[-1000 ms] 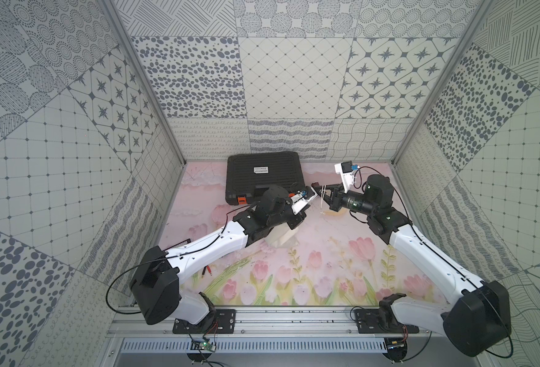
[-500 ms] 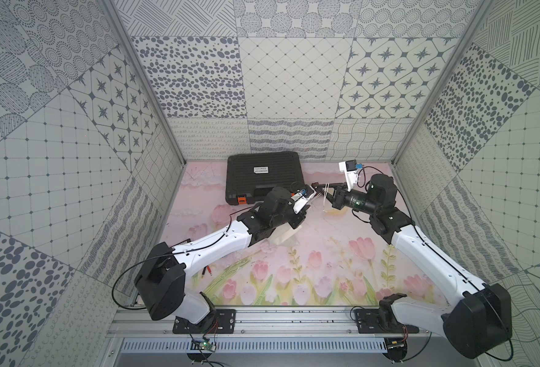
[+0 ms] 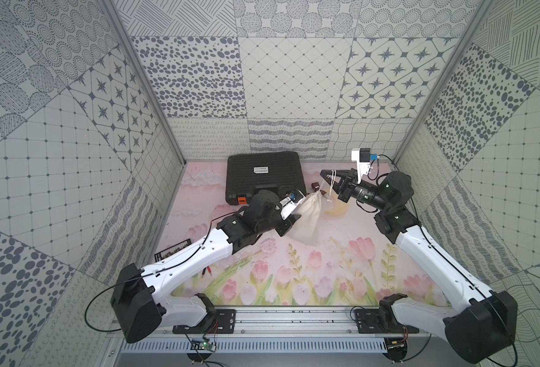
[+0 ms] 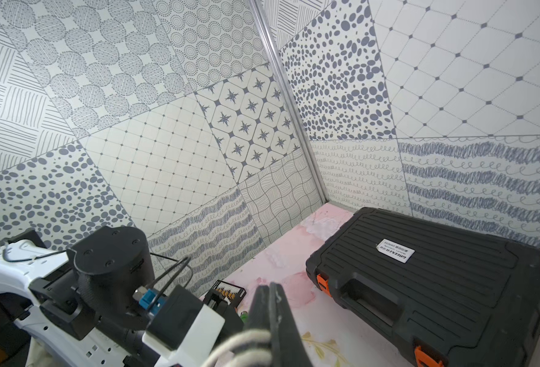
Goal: Close the soil bag
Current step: Frap the soil bag at the center of the board.
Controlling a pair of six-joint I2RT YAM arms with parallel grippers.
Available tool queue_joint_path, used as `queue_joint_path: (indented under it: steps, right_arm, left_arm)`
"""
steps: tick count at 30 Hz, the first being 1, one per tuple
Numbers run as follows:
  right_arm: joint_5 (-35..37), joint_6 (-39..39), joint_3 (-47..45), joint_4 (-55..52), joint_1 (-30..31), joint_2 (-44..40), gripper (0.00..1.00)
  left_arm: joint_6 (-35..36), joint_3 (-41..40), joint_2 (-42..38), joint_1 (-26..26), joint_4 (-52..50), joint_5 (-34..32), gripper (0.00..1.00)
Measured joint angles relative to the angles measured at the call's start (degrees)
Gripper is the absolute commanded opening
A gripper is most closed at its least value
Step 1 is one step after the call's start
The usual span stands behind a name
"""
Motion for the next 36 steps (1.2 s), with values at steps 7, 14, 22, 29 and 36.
queue_joint_path:
  steps: [7, 14, 22, 29, 36]
  right_arm:
    - [-1.0, -0.2, 0.0, 0.0, 0.8, 0.0, 0.0]
    - [-1.2, -0.2, 0.0, -0.2, 1.0, 0.0, 0.0]
    - [-1.7, -0.2, -0.9, -0.2, 1.0, -0.1, 0.0]
    - [-1.8, -0.4, -1.6, -0.6, 1.0, -1.4, 0.0]
    - [-1.8, -0.5, -1.7, -0.7, 1.0, -1.7, 0.0]
  left_arm:
    - [0.3, 7.0, 4.0, 0.1, 2.6, 6.6, 0.57]
    - [-1.4, 10.4, 10.1, 0.5, 7.3, 13.0, 0.56]
    - [-6.5, 10.8, 14.6, 1.7, 16.4, 18.4, 0.45]
    - [-10.9, 12.2, 17.2, 3.2, 22.6, 24.0, 0.44]
    - [-14.2, 12.7, 19.2, 3.3, 27.1, 29.2, 0.21]
